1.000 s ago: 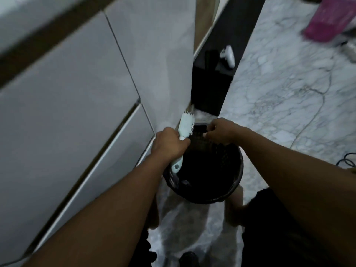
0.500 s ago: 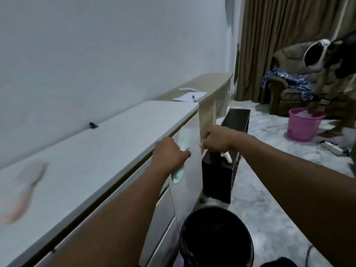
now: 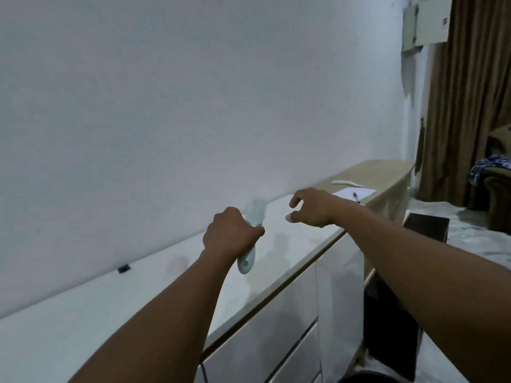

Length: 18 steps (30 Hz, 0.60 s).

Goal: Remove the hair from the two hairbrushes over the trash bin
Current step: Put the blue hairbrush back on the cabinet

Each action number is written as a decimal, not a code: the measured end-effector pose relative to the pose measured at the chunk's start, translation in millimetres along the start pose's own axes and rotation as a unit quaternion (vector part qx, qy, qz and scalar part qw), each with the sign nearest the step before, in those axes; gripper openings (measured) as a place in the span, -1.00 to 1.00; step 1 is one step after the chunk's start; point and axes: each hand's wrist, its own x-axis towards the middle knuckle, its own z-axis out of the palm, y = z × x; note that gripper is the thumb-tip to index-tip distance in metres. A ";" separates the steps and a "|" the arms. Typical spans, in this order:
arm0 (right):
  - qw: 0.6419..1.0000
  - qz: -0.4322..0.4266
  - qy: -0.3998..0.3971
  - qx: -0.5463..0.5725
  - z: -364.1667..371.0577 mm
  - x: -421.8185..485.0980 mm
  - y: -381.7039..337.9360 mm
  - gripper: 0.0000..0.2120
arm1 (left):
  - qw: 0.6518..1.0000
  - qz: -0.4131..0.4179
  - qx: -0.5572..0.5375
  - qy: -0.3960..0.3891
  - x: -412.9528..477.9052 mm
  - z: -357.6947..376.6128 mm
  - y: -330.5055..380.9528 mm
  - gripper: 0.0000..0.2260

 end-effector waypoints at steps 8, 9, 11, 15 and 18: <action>0.997 -0.053 -0.049 -0.002 51.5 33.3 -56.8 -0.58 | 0.996 -0.086 0.030 0.014 1.9 -17.5 -66.7 -0.69; 0.997 -0.056 -0.055 -0.001 57.9 36.6 -59.5 -0.58 | 0.995 -0.092 0.030 0.012 1.6 -15.0 -73.1 -0.70; 0.996 -0.059 -0.064 0.000 70.9 42.5 -62.5 -0.59 | 0.994 -0.099 0.033 0.004 0.8 -8.3 -83.8 -0.70; 0.995 -0.060 -0.080 -0.003 97.6 54.4 -61.5 -0.61 | 0.992 -0.114 0.050 -0.014 0.0 6.5 -99.3 -0.68; 0.994 -0.056 -0.094 -0.005 114.7 61.1 -57.9 -0.62 | 0.990 -0.124 0.063 -0.029 0.0 15.6 -105.8 -0.67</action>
